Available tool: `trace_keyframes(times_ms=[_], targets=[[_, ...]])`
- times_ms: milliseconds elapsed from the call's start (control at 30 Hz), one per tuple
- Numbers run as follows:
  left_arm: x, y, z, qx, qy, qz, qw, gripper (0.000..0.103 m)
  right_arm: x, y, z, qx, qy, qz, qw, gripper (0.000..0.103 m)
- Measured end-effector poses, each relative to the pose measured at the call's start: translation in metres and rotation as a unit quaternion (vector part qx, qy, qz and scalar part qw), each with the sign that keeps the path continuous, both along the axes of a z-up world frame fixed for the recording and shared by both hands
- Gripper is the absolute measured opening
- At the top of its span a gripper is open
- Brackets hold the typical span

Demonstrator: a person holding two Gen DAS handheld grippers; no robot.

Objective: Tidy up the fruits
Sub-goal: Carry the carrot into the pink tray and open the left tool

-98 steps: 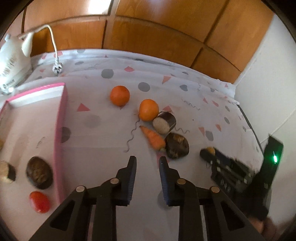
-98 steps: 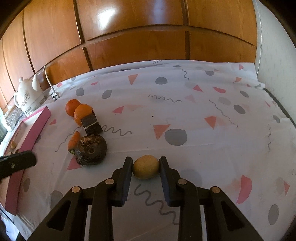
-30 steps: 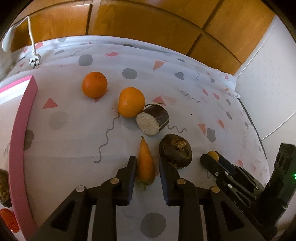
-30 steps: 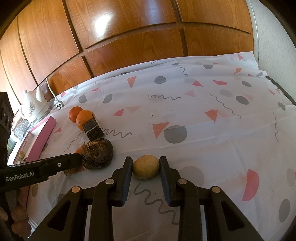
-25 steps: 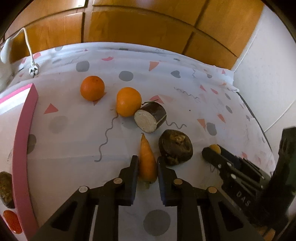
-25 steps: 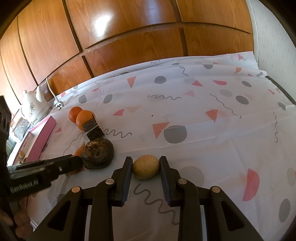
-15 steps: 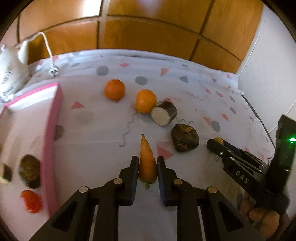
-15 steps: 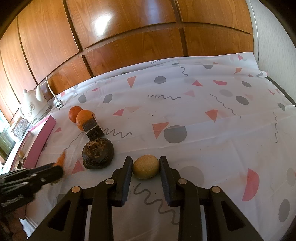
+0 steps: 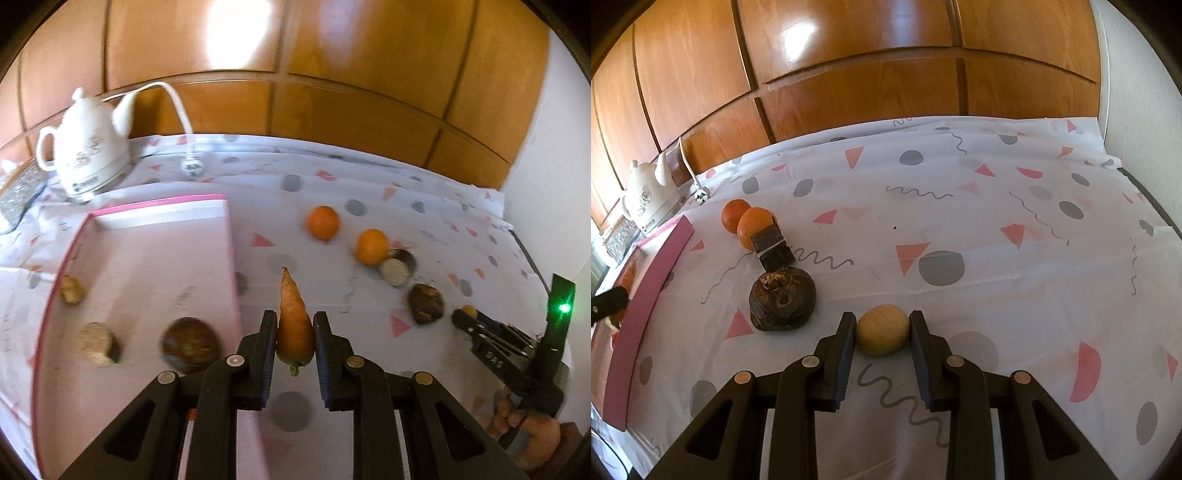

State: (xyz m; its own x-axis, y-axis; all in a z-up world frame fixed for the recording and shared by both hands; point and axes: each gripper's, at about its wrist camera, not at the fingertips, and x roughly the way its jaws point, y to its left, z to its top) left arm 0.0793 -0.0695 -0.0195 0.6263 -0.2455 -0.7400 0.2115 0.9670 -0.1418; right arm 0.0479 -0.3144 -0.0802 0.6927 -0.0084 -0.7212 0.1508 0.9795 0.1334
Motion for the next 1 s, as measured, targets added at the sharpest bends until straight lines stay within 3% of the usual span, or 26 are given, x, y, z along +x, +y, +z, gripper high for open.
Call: trace_keyframes(times_ms=[167, 467, 567, 1000], targets=[[0.008, 0.034, -0.003, 0.010, 0.002, 0.033, 0.9994, 0.020, 0.001, 0.003, 0.000, -0.014, 0.004, 0.000, 1.000, 0.030], [0.034, 0.103, -0.013, -0.006, 0.024, 0.118, 0.9927, 0.022, 0.002, 0.007, 0.000, -0.032, 0.009, 0.000, 0.999, 0.030], [0.028, 0.114, -0.007, 0.001, 0.002, 0.134, 0.9909, 0.039, 0.002, 0.007, 0.000, -0.034, 0.010, 0.000, 0.999, 0.030], [-0.013, 0.125, -0.007, 0.010, -0.004, 0.155, 0.9879, 0.039, 0.003, 0.009, 0.001, -0.042, 0.012, -0.001, 0.999, 0.030]])
